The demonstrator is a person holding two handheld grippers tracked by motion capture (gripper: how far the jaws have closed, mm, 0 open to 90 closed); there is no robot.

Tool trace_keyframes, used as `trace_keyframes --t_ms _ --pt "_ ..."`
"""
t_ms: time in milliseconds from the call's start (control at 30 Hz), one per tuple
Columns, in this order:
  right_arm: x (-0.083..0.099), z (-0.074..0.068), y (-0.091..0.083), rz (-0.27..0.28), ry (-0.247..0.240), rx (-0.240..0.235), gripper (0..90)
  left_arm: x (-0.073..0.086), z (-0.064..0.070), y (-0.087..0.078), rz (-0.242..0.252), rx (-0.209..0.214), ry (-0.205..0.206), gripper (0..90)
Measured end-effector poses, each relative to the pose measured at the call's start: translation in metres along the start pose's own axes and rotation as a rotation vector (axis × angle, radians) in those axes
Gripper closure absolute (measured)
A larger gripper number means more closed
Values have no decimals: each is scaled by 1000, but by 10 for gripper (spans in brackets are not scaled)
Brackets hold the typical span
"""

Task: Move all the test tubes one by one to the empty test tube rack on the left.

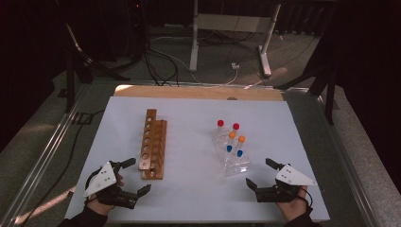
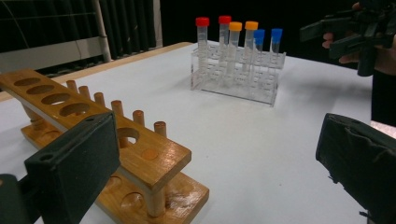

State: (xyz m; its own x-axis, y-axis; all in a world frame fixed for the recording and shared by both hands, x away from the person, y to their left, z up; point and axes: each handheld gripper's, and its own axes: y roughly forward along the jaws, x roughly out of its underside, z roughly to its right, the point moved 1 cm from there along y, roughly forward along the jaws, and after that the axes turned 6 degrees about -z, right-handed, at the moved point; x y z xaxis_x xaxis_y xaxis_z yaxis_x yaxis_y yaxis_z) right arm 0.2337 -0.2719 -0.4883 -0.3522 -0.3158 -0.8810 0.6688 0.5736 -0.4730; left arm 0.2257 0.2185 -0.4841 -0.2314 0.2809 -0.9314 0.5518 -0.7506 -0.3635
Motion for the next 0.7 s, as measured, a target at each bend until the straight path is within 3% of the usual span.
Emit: trace_keyframes --t_ms 433,567,700 --pt "0 0 2 -13 -5 28 0 -1 0 -2 23 9 -9 6" --pt "-2 2 1 -34 52 14 0 0 -1 -1 12 9 -7 6" --pt "-7 5 -4 -18 82 24 0 0 -1 -2 15 10 -10 5"
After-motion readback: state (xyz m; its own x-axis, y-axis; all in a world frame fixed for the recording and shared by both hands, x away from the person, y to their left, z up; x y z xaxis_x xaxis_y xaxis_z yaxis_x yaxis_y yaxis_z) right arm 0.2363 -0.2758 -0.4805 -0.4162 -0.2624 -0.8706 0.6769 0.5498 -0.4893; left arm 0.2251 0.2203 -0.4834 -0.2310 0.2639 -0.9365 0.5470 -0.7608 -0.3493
